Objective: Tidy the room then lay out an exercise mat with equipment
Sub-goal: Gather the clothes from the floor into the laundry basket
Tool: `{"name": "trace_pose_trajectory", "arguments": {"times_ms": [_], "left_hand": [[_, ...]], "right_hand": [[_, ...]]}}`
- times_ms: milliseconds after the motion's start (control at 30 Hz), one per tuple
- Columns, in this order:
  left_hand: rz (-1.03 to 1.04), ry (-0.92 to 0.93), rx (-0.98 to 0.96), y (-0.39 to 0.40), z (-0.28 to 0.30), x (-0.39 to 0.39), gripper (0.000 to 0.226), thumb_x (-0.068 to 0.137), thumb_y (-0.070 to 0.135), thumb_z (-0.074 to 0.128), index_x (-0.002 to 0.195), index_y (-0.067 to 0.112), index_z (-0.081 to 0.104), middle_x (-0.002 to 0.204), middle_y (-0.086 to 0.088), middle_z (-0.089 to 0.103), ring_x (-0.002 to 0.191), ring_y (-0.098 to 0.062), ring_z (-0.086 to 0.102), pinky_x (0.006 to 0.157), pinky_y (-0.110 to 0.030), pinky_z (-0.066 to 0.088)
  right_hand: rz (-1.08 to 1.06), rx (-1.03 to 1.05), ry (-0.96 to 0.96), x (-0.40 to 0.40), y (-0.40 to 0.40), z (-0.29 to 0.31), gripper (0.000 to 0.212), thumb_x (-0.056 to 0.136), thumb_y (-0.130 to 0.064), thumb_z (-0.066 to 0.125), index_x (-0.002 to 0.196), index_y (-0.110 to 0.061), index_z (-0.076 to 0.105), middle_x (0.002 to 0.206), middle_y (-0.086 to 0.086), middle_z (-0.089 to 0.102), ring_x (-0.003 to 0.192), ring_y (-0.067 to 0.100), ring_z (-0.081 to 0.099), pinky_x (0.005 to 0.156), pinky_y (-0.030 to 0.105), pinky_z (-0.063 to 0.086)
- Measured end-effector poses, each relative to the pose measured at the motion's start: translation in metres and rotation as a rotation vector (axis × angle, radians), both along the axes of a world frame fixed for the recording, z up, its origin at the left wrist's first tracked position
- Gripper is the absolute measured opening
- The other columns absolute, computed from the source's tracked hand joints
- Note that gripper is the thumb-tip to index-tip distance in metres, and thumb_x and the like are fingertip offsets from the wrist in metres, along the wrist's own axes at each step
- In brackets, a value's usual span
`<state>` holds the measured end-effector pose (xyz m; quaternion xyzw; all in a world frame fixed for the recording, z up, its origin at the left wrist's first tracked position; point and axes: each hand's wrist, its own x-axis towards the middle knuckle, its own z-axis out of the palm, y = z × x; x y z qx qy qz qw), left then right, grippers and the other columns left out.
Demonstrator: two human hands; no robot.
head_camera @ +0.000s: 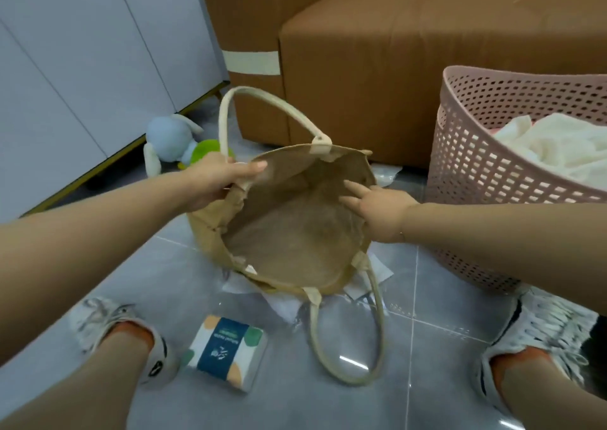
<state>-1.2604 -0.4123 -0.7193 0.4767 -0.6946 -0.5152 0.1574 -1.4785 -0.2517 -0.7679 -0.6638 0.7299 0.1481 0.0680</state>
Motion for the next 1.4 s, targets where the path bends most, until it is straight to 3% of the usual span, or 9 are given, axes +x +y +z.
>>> {"name": "trace_pose_trajectory", "arguments": {"times_ms": [100, 200, 367, 500, 667, 933, 1100, 1267, 1400], "left_hand": [[-0.057, -0.301, -0.159, 0.015, -0.020, 0.027, 0.052, 0.064, 0.028, 0.087, 0.099, 0.009, 0.053, 0.087, -0.003, 0.050, 0.080, -0.018, 0.050, 0.064, -0.029, 0.044], [-0.070, -0.487, -0.229, 0.035, -0.044, 0.034, 0.027, 0.072, 0.013, 0.075, 0.087, 0.010, 0.053, 0.089, -0.010, 0.058, 0.078, -0.022, 0.055, 0.071, -0.035, 0.049], [0.058, -0.260, -0.078, 0.035, -0.038, 0.038, 0.014, 0.084, 0.015, 0.068, 0.089, 0.007, 0.058, 0.075, -0.010, 0.058, 0.062, -0.020, 0.053, 0.052, -0.026, 0.043], [0.325, 0.142, 0.274, 0.027, -0.017, 0.049, 0.017, 0.097, 0.014, 0.050, 0.112, 0.006, 0.054, 0.072, -0.009, 0.053, 0.050, -0.017, 0.053, 0.031, -0.015, 0.039], [0.475, 0.605, 0.442, 0.031, 0.033, 0.073, 0.026, 0.102, 0.019, 0.039, 0.088, 0.008, 0.057, 0.063, -0.006, 0.065, 0.066, -0.018, 0.055, 0.056, -0.030, 0.048], [0.618, 0.796, 0.039, 0.013, 0.082, 0.113, 0.028, 0.096, 0.021, 0.053, 0.121, 0.011, 0.059, 0.095, -0.004, 0.070, 0.077, -0.018, 0.068, 0.062, -0.031, 0.057], [0.746, 0.664, -0.284, 0.008, 0.066, 0.125, 0.012, 0.094, 0.018, 0.054, 0.086, 0.026, 0.057, 0.087, 0.003, 0.065, 0.088, -0.018, 0.066, 0.081, -0.030, 0.055], [0.715, 0.206, -0.331, 0.000, 0.017, 0.145, 0.016, 0.094, 0.021, 0.055, 0.078, 0.020, 0.052, 0.071, 0.000, 0.052, 0.064, -0.016, 0.051, 0.052, -0.023, 0.044], [0.721, -0.027, -0.307, -0.009, -0.024, 0.162, 0.024, 0.094, 0.021, 0.055, 0.071, 0.020, 0.048, 0.066, -0.004, 0.048, 0.057, -0.019, 0.044, 0.048, -0.027, 0.038]], "right_hand": [[0.000, -0.067, -0.055, 0.019, -0.004, 0.006, 0.078, 0.093, -0.016, 0.046, 0.152, -0.028, -0.002, 0.159, -0.006, -0.015, 0.143, 0.026, 0.018, 0.071, 0.028, 0.049], [0.034, -0.071, -0.040, 0.031, -0.002, 0.005, 0.079, 0.093, -0.019, 0.046, 0.152, -0.028, -0.007, 0.159, -0.006, -0.014, 0.147, 0.020, 0.005, 0.080, 0.028, 0.043], [0.110, 0.017, 0.050, 0.036, 0.003, 0.010, 0.075, 0.095, -0.026, 0.044, 0.152, -0.031, -0.005, 0.159, -0.004, -0.017, 0.147, 0.020, -0.003, 0.111, 0.035, 0.029], [0.179, 0.095, 0.142, 0.049, 0.010, 0.047, 0.077, 0.092, -0.025, 0.050, 0.151, -0.033, 0.001, 0.159, -0.004, -0.013, 0.147, 0.023, 0.006, 0.111, 0.038, 0.035], [0.297, 0.042, 0.254, 0.087, 0.021, 0.088, 0.061, 0.095, -0.027, 0.046, 0.150, -0.027, 0.020, 0.159, 0.001, 0.012, 0.140, 0.026, 0.027, 0.105, 0.040, 0.042], [0.316, -0.057, 0.069, 0.114, 0.005, 0.081, 0.042, 0.094, -0.021, 0.044, 0.137, -0.020, 0.042, 0.153, 0.003, 0.025, 0.129, 0.026, 0.038, 0.088, 0.033, 0.049], [0.277, -0.180, -0.214, 0.123, -0.013, 0.022, 0.034, 0.091, -0.011, 0.044, 0.122, -0.019, 0.054, 0.129, 0.004, 0.048, 0.111, 0.024, 0.050, 0.076, 0.028, 0.040], [0.020, 0.067, -0.277, 0.107, -0.031, -0.063, 0.030, 0.087, -0.021, 0.056, 0.117, -0.016, 0.055, 0.122, 0.006, 0.055, 0.109, 0.026, 0.055, 0.083, 0.031, 0.044], [-0.190, 0.183, -0.418, 0.109, -0.042, -0.129, 0.063, 0.082, -0.047, 0.065, 0.129, -0.010, 0.044, 0.130, 0.009, 0.049, 0.117, 0.025, 0.051, 0.092, 0.033, 0.044]]}}
